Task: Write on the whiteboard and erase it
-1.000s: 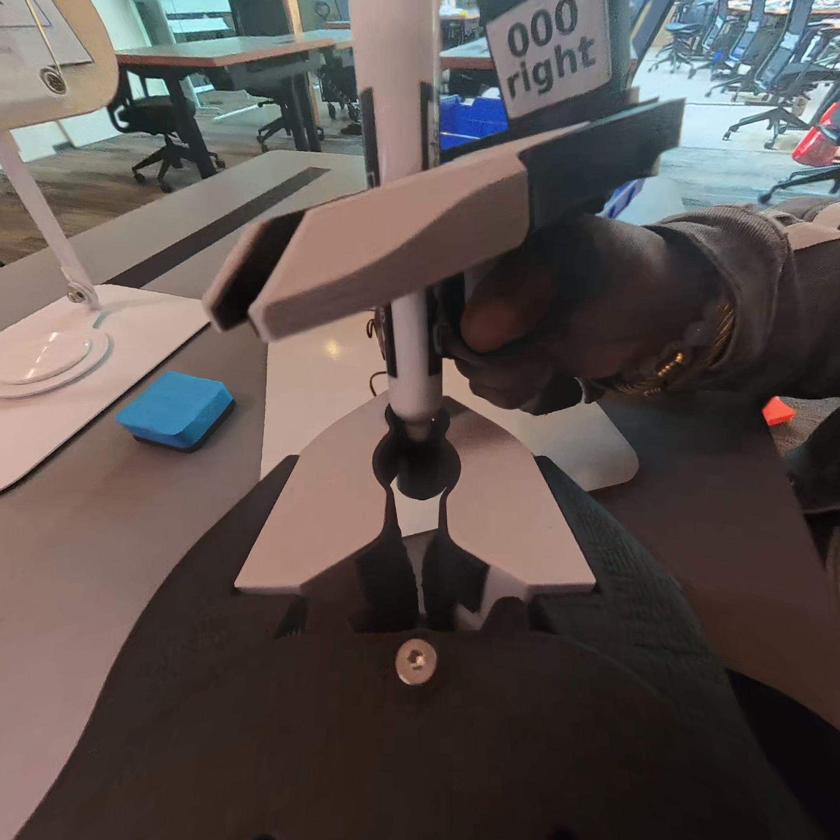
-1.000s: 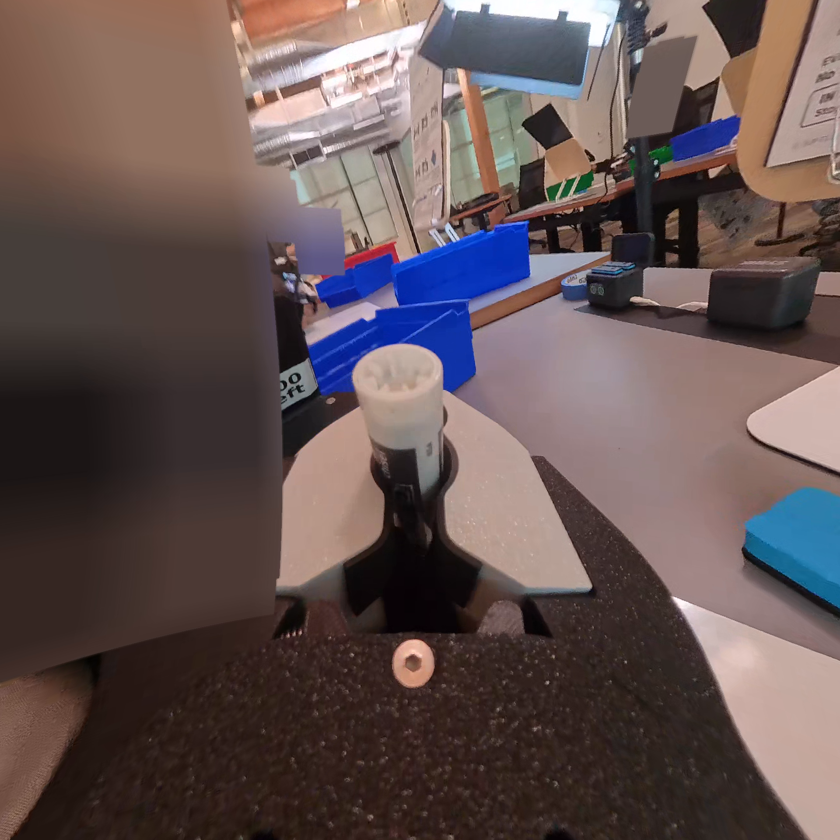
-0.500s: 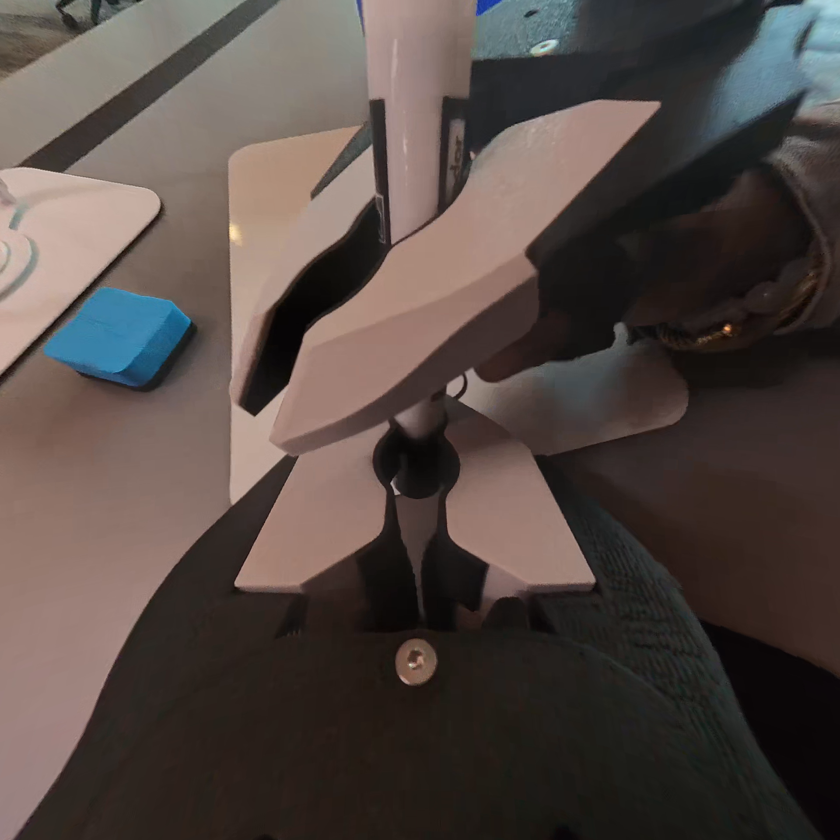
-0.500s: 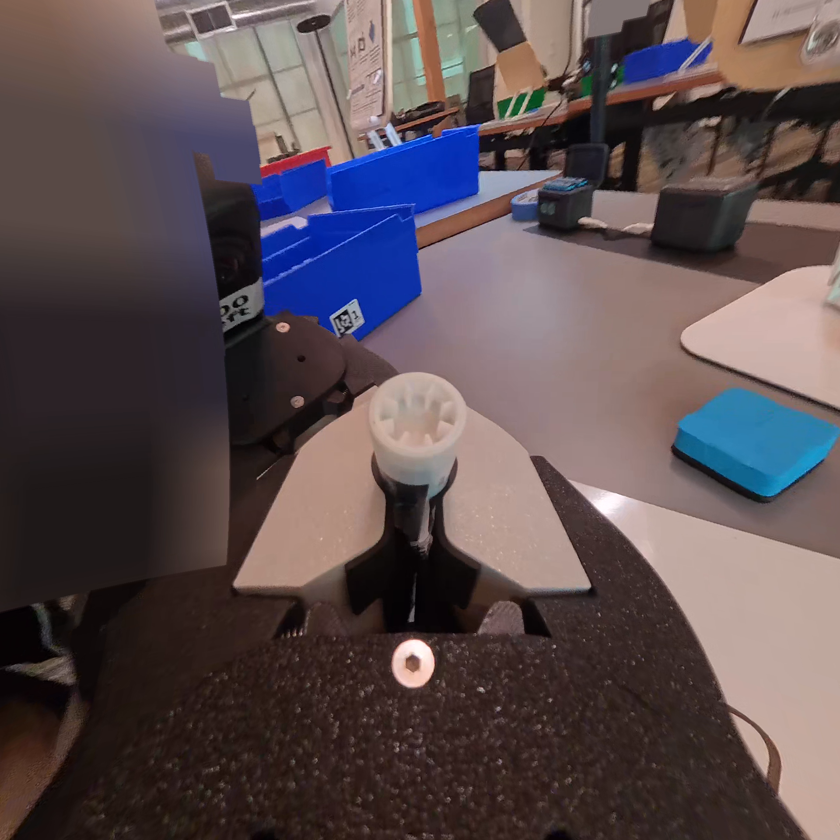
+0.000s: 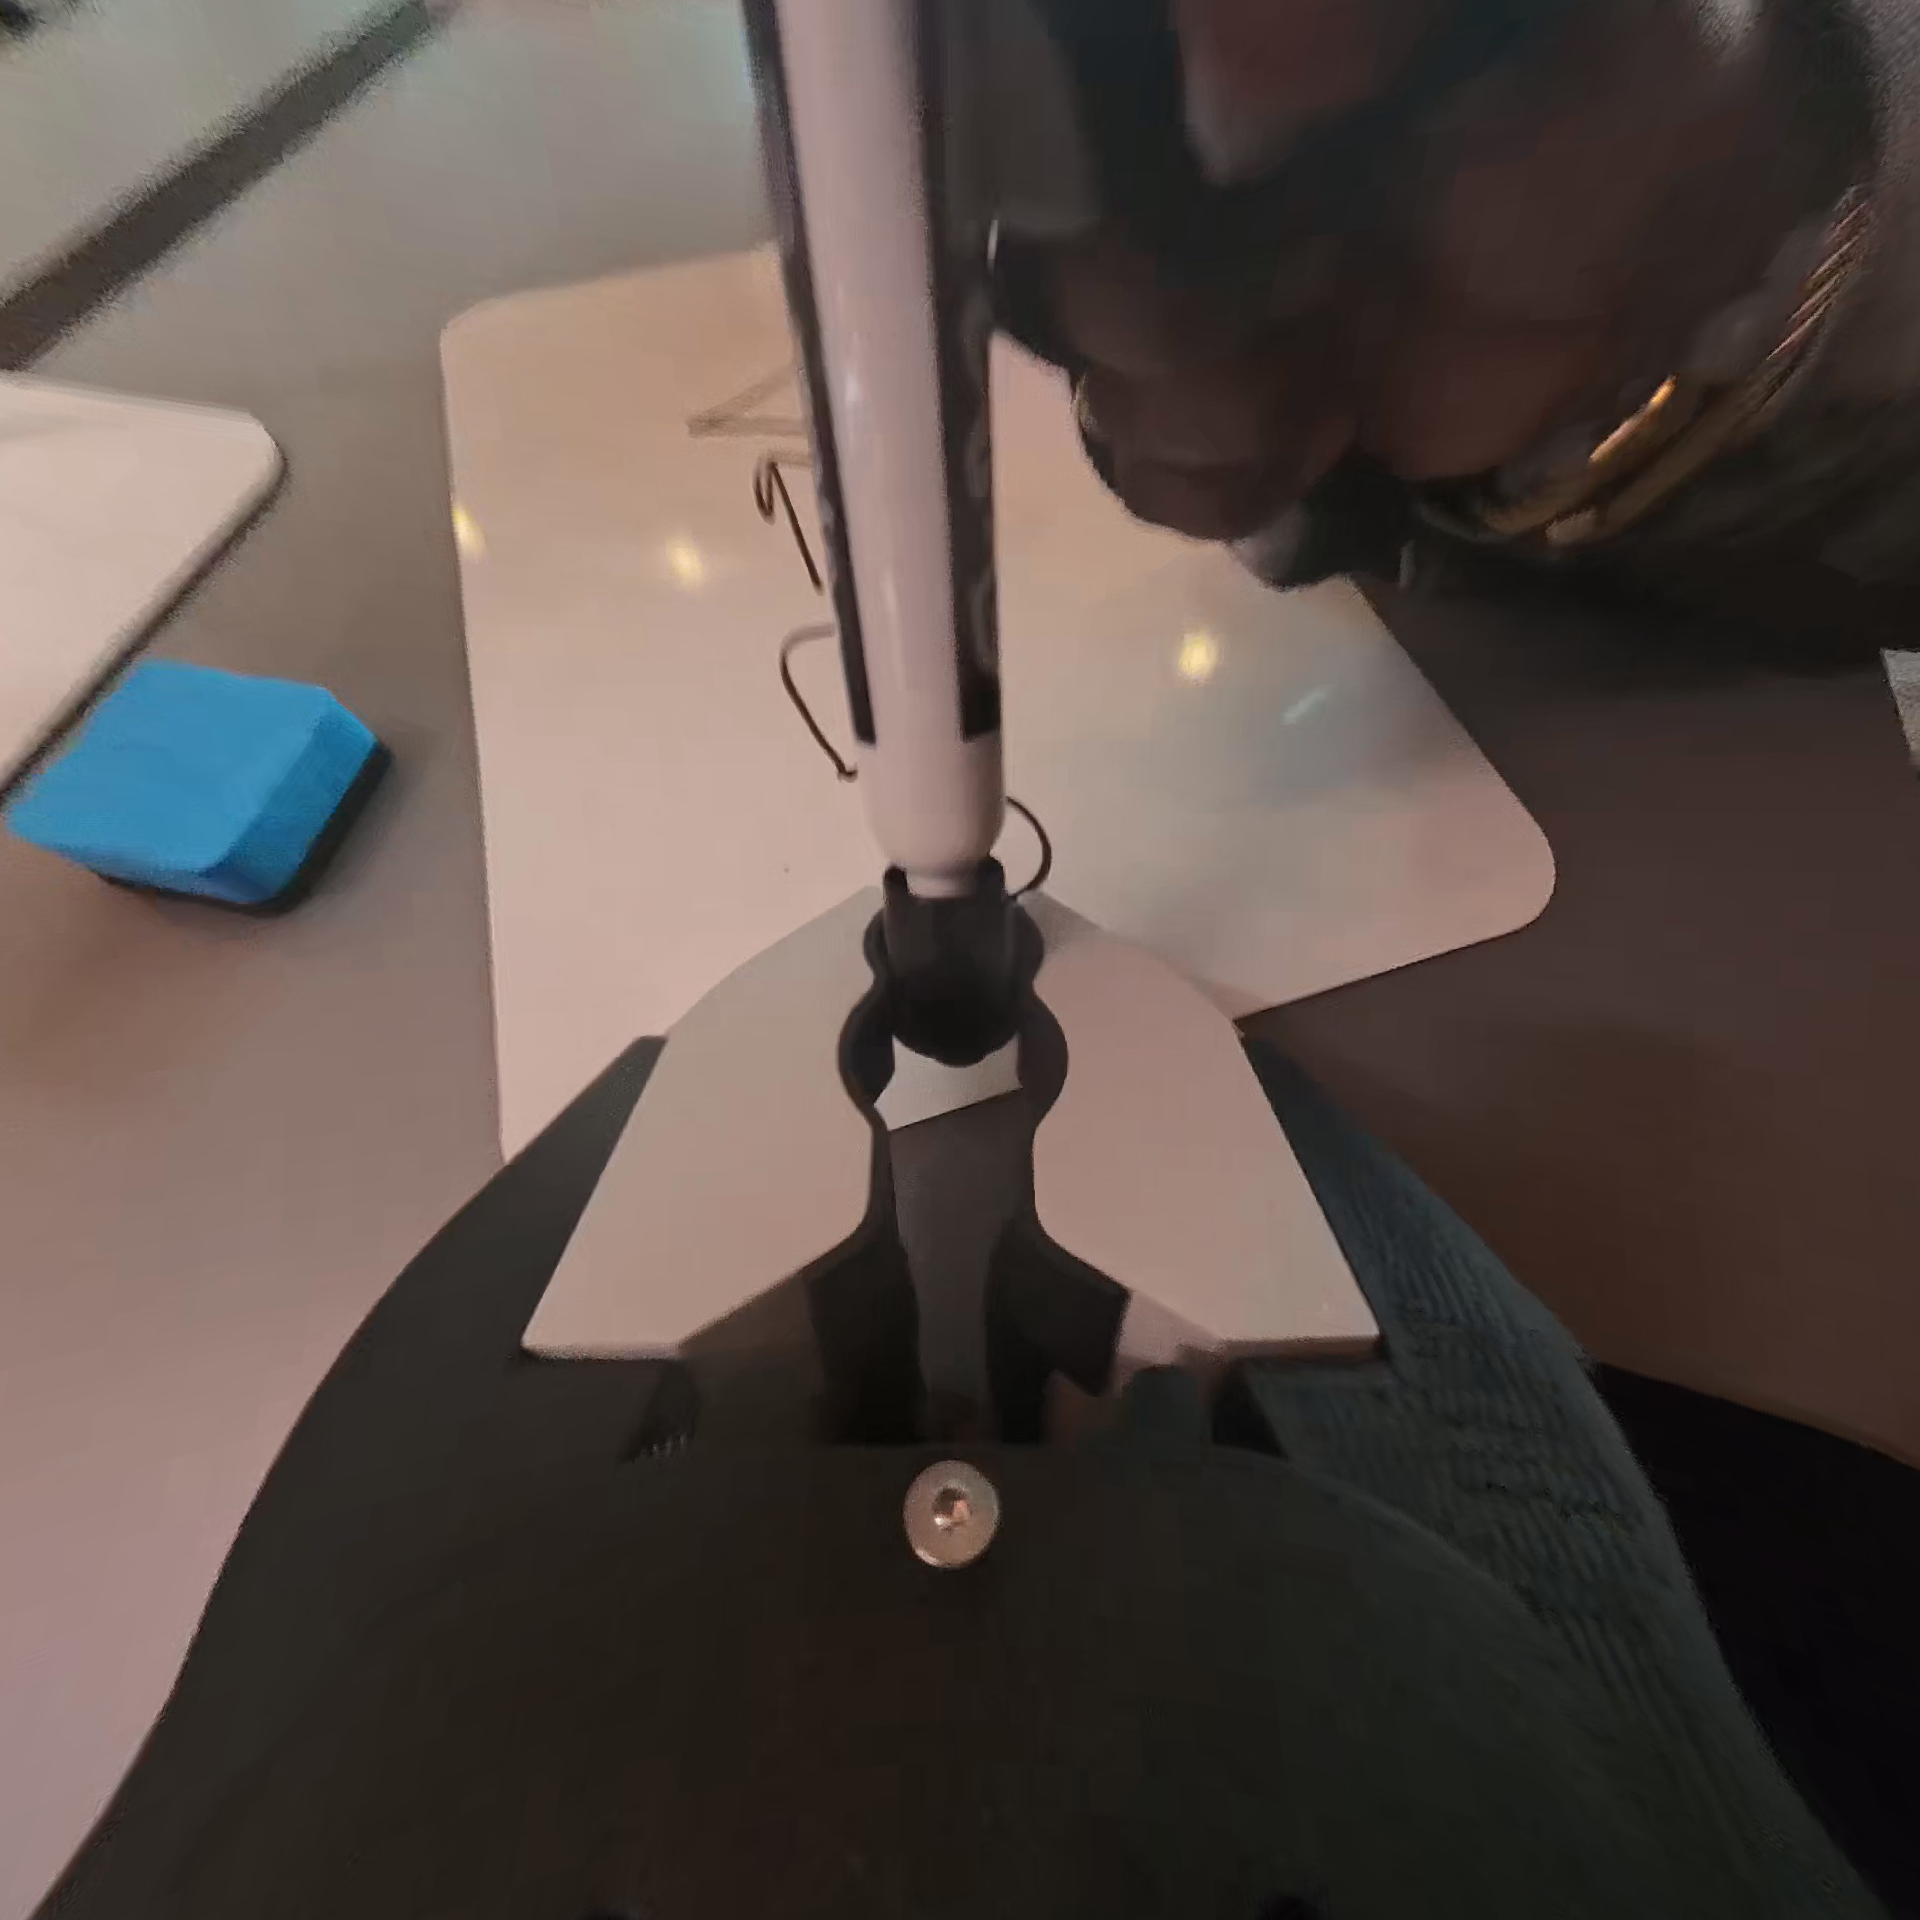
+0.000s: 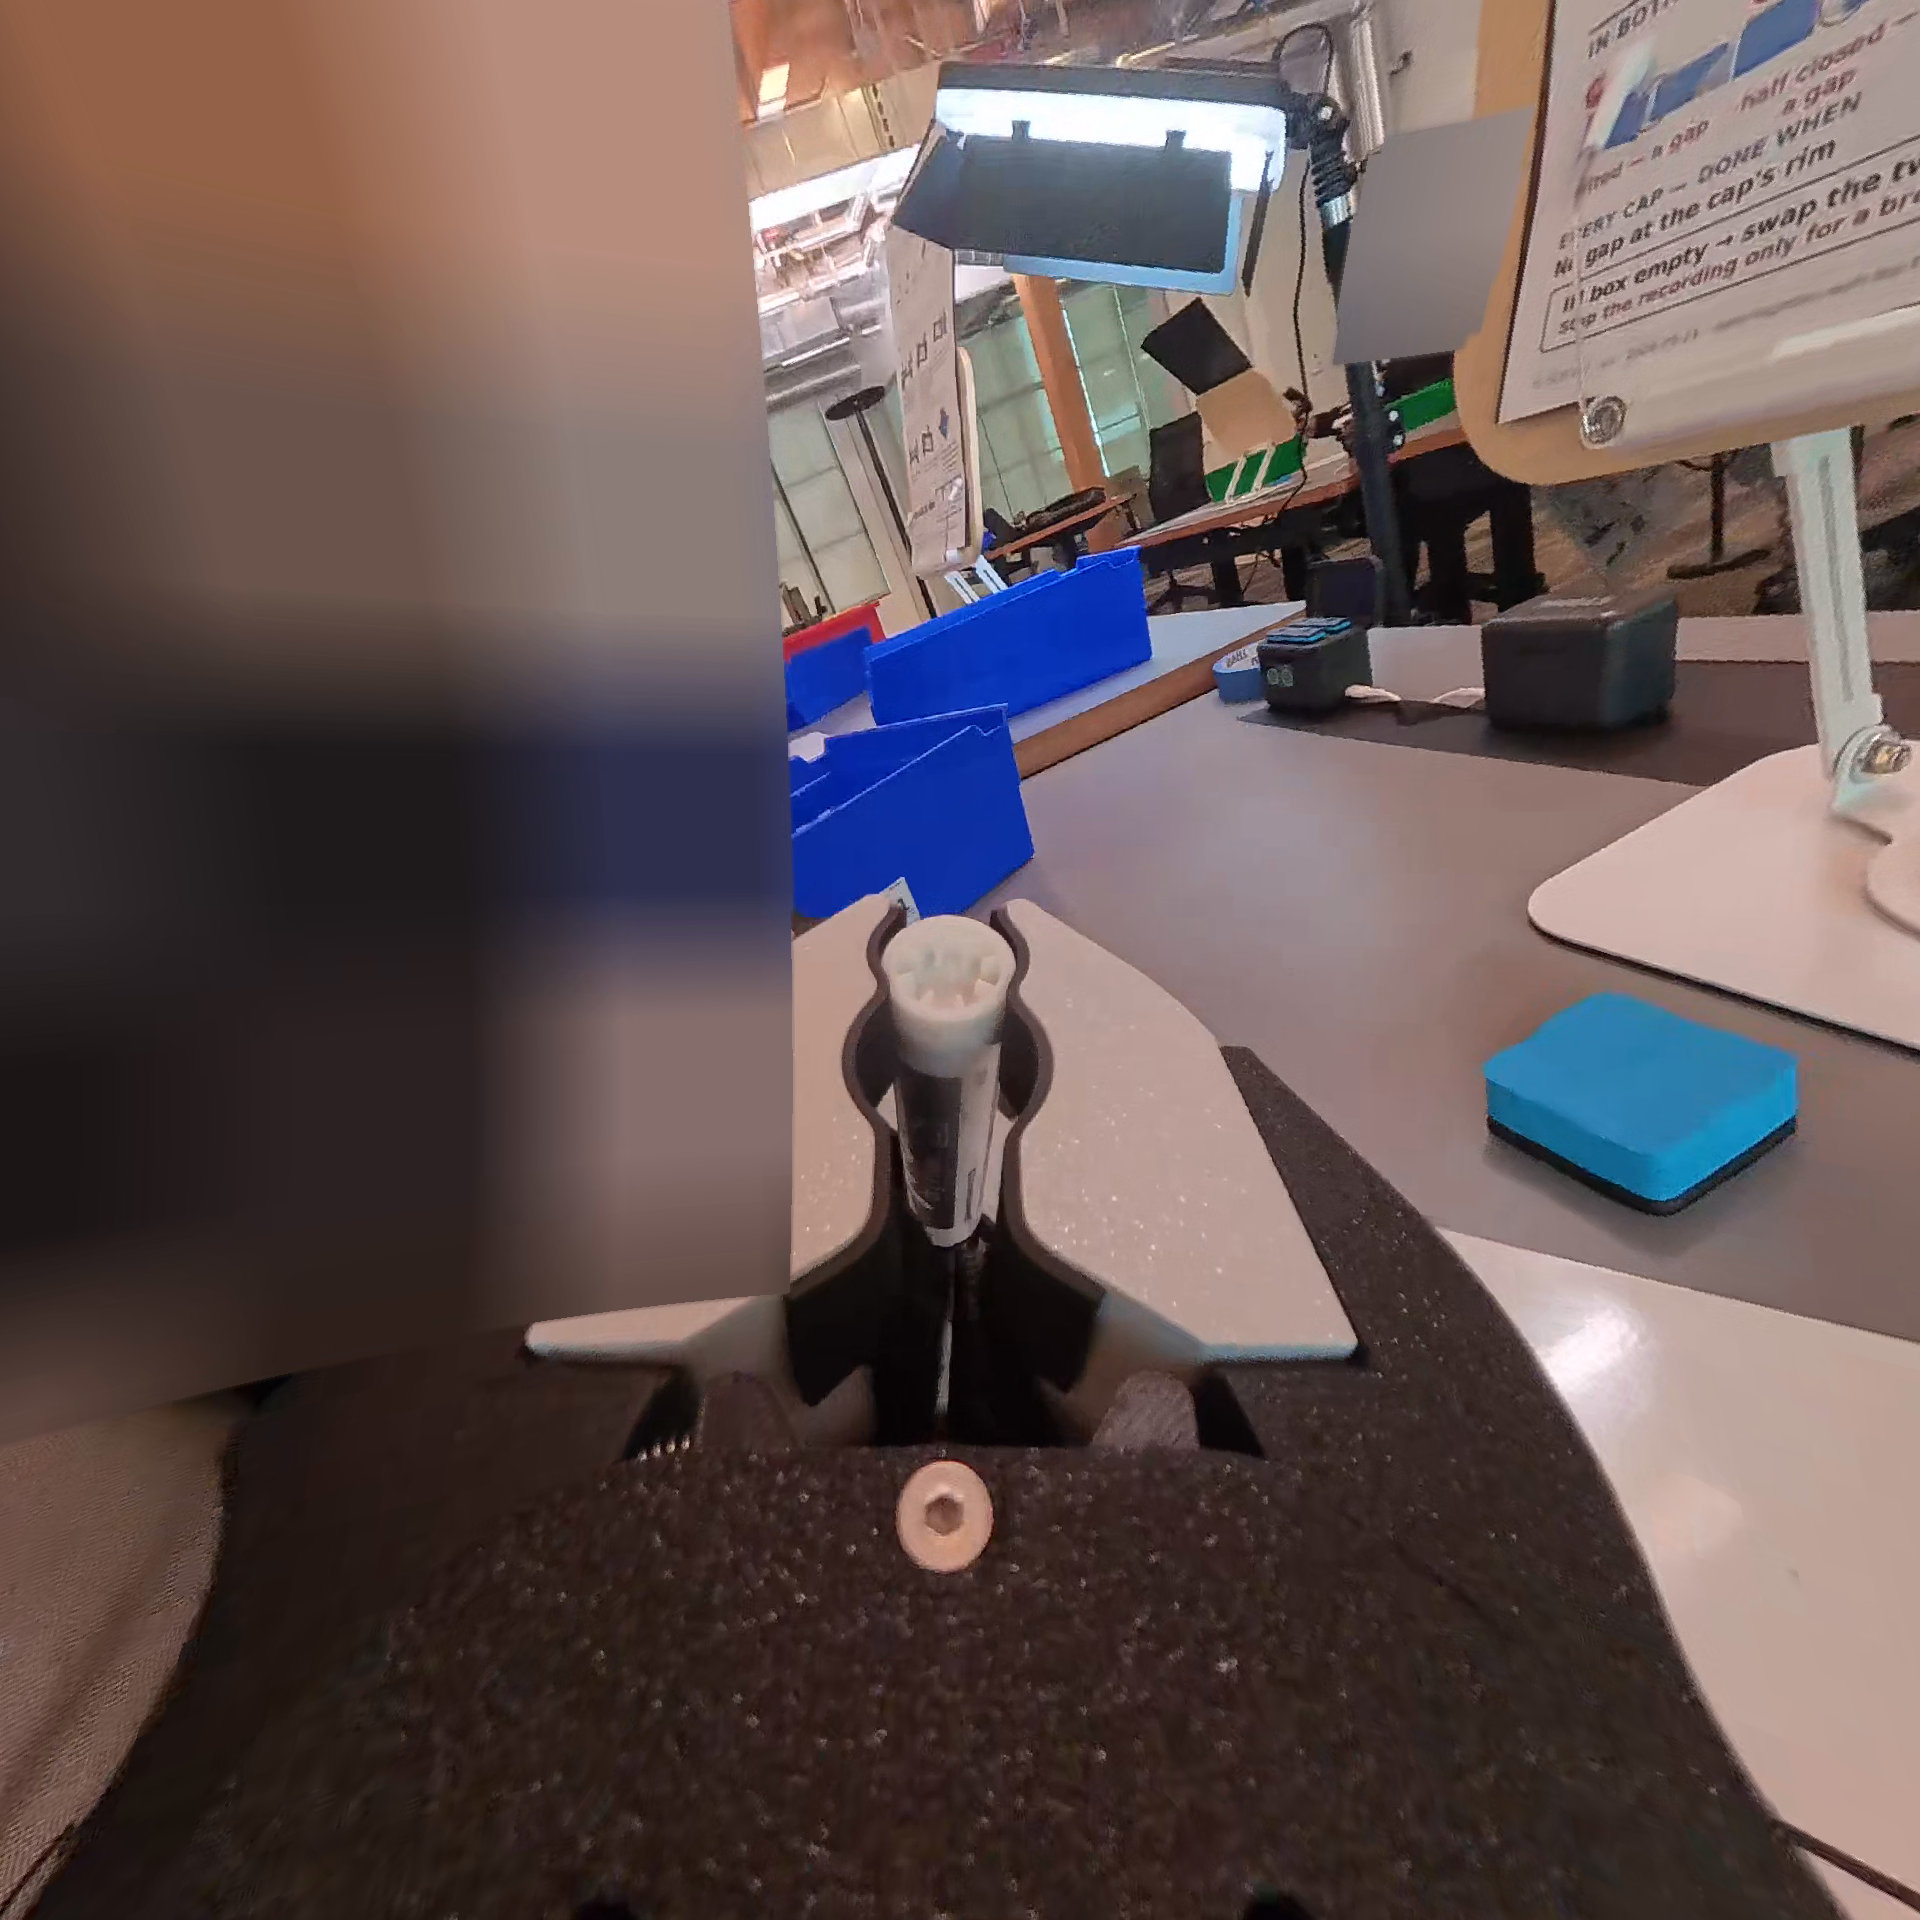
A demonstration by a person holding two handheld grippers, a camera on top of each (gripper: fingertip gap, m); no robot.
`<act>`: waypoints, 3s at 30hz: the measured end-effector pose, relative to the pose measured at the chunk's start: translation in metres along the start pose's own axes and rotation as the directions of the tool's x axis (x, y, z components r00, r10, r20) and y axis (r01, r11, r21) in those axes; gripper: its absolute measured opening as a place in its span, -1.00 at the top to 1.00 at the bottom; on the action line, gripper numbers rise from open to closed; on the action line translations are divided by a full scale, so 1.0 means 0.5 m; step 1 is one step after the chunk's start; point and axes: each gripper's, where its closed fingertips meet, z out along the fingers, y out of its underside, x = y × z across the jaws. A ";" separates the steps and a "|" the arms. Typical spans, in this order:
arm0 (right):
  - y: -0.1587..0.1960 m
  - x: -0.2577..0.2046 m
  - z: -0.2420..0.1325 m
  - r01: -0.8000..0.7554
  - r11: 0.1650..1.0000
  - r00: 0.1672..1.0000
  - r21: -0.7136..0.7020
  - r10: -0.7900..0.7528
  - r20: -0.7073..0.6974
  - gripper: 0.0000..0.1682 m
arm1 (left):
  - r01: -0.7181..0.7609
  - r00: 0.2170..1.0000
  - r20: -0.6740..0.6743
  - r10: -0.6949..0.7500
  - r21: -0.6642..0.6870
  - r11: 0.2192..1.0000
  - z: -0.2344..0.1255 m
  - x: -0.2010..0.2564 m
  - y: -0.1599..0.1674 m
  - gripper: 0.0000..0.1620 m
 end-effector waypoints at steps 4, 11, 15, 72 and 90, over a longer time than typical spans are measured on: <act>0.011 -0.002 0.001 -0.009 1.000 1.000 -0.022 0.009 0.009 0.80 | -0.018 1.000 0.008 0.018 -0.016 1.000 -0.004 0.002 0.005 0.80; 0.058 -0.020 0.018 0.129 0.978 0.991 -0.163 -0.132 -0.008 0.80 | -0.045 0.999 0.016 0.048 -0.142 0.989 0.017 0.016 0.038 0.83; 0.023 -0.033 -0.004 0.143 0.983 0.990 -0.114 -0.143 0.006 0.80 | -0.037 0.999 0.002 0.037 -0.004 0.999 0.010 0.020 -0.006 0.81; 0.130 0.281 0.049 0.325 0.375 0.904 -0.868 -0.394 0.168 0.33 | 0.220 0.955 0.218 -0.203 -0.054 0.974 -0.030 -0.104 0.049 0.63; 0.166 0.116 -0.149 0.194 0.468 0.933 -0.862 -0.361 0.014 0.09 | 0.209 0.965 0.190 -0.180 -0.145 0.967 -0.013 -0.093 0.068 0.63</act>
